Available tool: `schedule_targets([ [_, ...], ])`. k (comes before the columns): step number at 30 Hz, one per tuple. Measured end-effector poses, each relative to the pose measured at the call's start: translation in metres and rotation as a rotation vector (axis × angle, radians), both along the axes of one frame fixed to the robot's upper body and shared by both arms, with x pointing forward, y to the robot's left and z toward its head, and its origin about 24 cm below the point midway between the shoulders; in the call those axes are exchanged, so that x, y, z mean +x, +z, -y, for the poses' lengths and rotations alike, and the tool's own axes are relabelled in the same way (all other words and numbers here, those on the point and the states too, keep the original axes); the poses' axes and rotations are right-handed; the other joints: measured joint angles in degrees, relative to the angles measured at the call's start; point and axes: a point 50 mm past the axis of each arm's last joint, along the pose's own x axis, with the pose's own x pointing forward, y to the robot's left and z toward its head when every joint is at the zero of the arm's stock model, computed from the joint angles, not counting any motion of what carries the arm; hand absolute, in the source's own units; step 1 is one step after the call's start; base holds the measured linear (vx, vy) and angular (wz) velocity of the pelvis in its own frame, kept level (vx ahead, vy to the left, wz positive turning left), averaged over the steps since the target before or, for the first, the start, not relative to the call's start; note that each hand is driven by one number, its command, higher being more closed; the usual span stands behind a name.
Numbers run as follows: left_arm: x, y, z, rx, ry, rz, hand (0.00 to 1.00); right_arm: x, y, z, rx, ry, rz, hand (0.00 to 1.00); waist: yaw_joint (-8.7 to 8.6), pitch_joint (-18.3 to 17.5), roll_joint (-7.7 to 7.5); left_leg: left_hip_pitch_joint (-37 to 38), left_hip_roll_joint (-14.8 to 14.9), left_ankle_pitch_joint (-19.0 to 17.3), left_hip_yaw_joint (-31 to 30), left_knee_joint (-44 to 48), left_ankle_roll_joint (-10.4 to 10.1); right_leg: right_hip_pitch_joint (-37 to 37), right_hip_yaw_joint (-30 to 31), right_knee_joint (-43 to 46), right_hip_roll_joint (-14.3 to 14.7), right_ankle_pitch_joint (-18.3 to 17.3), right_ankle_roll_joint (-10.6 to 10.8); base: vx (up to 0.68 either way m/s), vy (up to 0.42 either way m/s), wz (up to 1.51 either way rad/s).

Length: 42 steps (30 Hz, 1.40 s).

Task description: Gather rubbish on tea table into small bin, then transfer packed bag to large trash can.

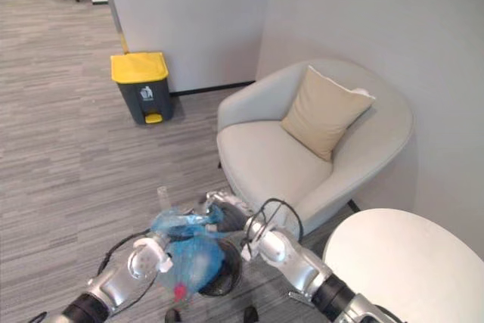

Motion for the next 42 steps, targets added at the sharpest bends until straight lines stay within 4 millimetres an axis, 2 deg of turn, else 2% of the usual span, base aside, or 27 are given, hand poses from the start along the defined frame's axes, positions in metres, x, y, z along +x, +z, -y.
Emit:
schedule_targets([
  [4, -0.001, -0.013, -0.01, -0.041, 0.146, -0.054, 1.0, 0.005, 0.005, 0.015, 0.06, -0.101, 0.007, 0.0, 0.12, 0.0, 0.0, 0.07, -0.05, 0.01, -0.03, 0.01, 0.0, 0.1, -0.02, 0.0, 0.17, 0.12, -0.27, 0.04, -0.011, 0.01],
  [7, -0.007, -0.022, -0.024, -0.061, 0.28, -0.091, 1.0, 0.003, 0.0, 0.029, 0.217, -0.226, -0.08, 0.0, 0.09, 0.09, 0.07, 0.27, -0.03, -0.06, -0.05, 0.01, -0.07, 0.26, -0.02, -0.02, 0.33, 0.04, -0.39, 0.01, -0.005, 0.0],
  [9, -0.016, -0.033, -0.038, -0.088, 0.403, -0.144, 1.0, 0.002, -0.004, 0.042, 0.369, -0.339, -0.155, 0.0, 0.02, 0.24, 0.24, 0.8, -0.07, -0.31, -0.09, 0.02, -0.27, 0.8, 0.0, -0.11, 0.31, -0.11, -0.42, 0.0, 0.0, 0.0],
  [14, -0.038, -0.048, -0.06, -0.154, 0.604, -0.215, 1.0, -0.003, -0.019, 0.066, 0.517, -0.517, -0.246, 0.0, 0.1, 0.61, 0.61, 1.05, -0.25, -1.29, -0.55, 0.01, -0.62, 1.13, -0.19, -0.34, 0.12, -0.91, -0.31, 0.0, 0.001, 0.01],
  [15, -0.042, -0.05, -0.063, -0.161, 0.632, -0.23, 1.0, -0.004, -0.026, 0.07, 0.522, -0.552, -0.269, 0.0, 0.11, 0.68, 0.72, 1.03, -0.27, -1.31, -0.62, 0.01, -0.62, 1.14, -0.22, -0.36, 0.09, -0.92, -0.3, 0.02, 0.0, 0.05],
  [16, -0.049, -0.056, -0.068, -0.181, 0.693, -0.261, 1.0, -0.009, -0.048, 0.08, 0.524, -0.635, -0.356, 0.0, 0.16, 0.9, 1.0, 0.88, -0.33, -1.35, -0.81, 0.01, -0.6, 1.15, -0.45, -0.43, 0.0, -0.97, -0.24, 0.02, -0.001, 0.05],
  [17, -0.05, -0.057, -0.068, -0.185, 0.7, -0.264, 1.0, -0.009, -0.05, 0.082, 0.521, -0.643, -0.367, 0.0, 0.17, 0.93, 1.03, 0.87, -0.34, -1.35, -0.82, 0.01, -0.6, 1.15, -0.47, -0.45, -0.02, -0.97, -0.24, 0.02, -0.002, 0.05],
  [21, -0.069, -0.071, -0.074, -0.24, 0.834, -0.337, 1.0, -0.033, -0.111, 0.101, 0.472, -0.841, -0.627, 0.0, 0.56, 1.59, 1.99, 0.99, -0.38, -1.71, -0.94, 0.02, -0.66, 1.87, -0.76, -1.04, -0.05, -0.98, -0.22, 0.04, -0.007, 0.02],
  [23, -0.082, -0.081, -0.077, -0.291, 0.939, -0.399, 1.0, -0.057, -0.146, 0.113, 0.428, -0.976, -0.795, 0.0, 0.95, 2.03, 2.63, 1.76, -0.38, -1.98, -0.95, 0.03, -1.01, 2.6, -0.87, -0.95, -0.06, -1.2, 0.01, 0.09, -0.016, 0.02],
  [24, -0.087, -0.085, -0.078, -0.305, 0.969, -0.422, 1.0, -0.067, -0.157, 0.116, 0.406, -1.017, -0.854, 0.0, 1.07, 2.25, 2.89, 2.19, -0.39, -2.21, -1.03, 0.03, -1.09, 3.07, -0.96, -0.99, -0.06, -1.16, -0.07, 0.09, -0.014, 0.01],
  [28, -0.109, -0.098, -0.076, -0.349, 1.077, -0.513, 1.0, -0.104, -0.188, 0.127, 0.336, -1.17, -1.038, 0.0, 1.59, 2.68, 3.53, 4.12, -0.39, -2.6, -0.91, 0.1, -0.9, 5.01, -1.21, -1.06, -0.02, -1.6, -0.14, 0.1, -0.016, -0.02],
  [31, -0.122, -0.106, -0.072, -0.376, 1.148, -0.575, 1.0, -0.122, -0.199, 0.127, 0.331, -1.259, -1.117, 0.0, 2.43, 3.16, 3.57, 5.72, -0.34, -2.87, -0.86, 0.36, -1.11, 6.76, -1.28, -1.01, 0.04, -1.82, -0.21, 0.08, -0.012, -0.03],
  [33, -0.124, -0.108, -0.067, -0.4, 1.167, -0.591, 1.0, -0.122, -0.199, 0.124, 0.339, -1.272, -1.122, 0.0, 2.7, 4.68, 3.67, 7.08, -0.33, -3.0, -0.76, 0.37, -1.15, 7.99, -1.31, -0.71, -0.01, -1.85, -0.18, -0.01, 0.007, -0.04],
  [36, -0.121, -0.11, -0.057, -0.435, 1.17, -0.6, 1.0, -0.115, -0.198, 0.116, 0.361, -1.277, -1.108, 0.0, 3.32, 5.86, 3.46, 6.73, -0.55, -2.85, 0.32, 0.39, -0.83, 5.59, -0.89, 1.94, -0.51, -2.32, -0.04, -0.09, 0.035, -0.13],
  [38, -0.119, -0.11, -0.05, -0.459, 1.173, -0.605, 1.0, -0.113, -0.198, 0.107, 0.373, -1.274, -1.119, 0.0, 3.43, 6.41, 2.77, 6.05, -1.14, -2.68, 0.89, 0.4, -0.41, 3.52, -0.49, 4.23, -1.13, -3.05, 0.28, -0.12, 0.053, -0.07],
  [40, -0.116, -0.109, -0.054, -0.458, 1.177, -0.589, 1.0, -0.111, -0.198, 0.099, 0.388, -1.266, -1.129, 0.0, 3.49, 7.1, 1.8, 5.93, -1.67, -2.78, 1.71, 0.42, 0.41, 1.98, -0.34, 6.9, -1.87, -5.02, 0.35, -0.14, 0.069, 0.04],
  [42, -0.114, -0.108, -0.057, -0.45, 1.185, -0.575, 1.0, -0.105, -0.195, 0.095, 0.406, -1.263, -1.109, 0.0, 3.46, 7.94, 0.47, 4.8, -2.12, -3.82, 2.23, 3.31, 1.58, 0.9, -1.83, 9.72, -3.4, -6.71, -0.87, -0.09, 0.045, 0.05],
])
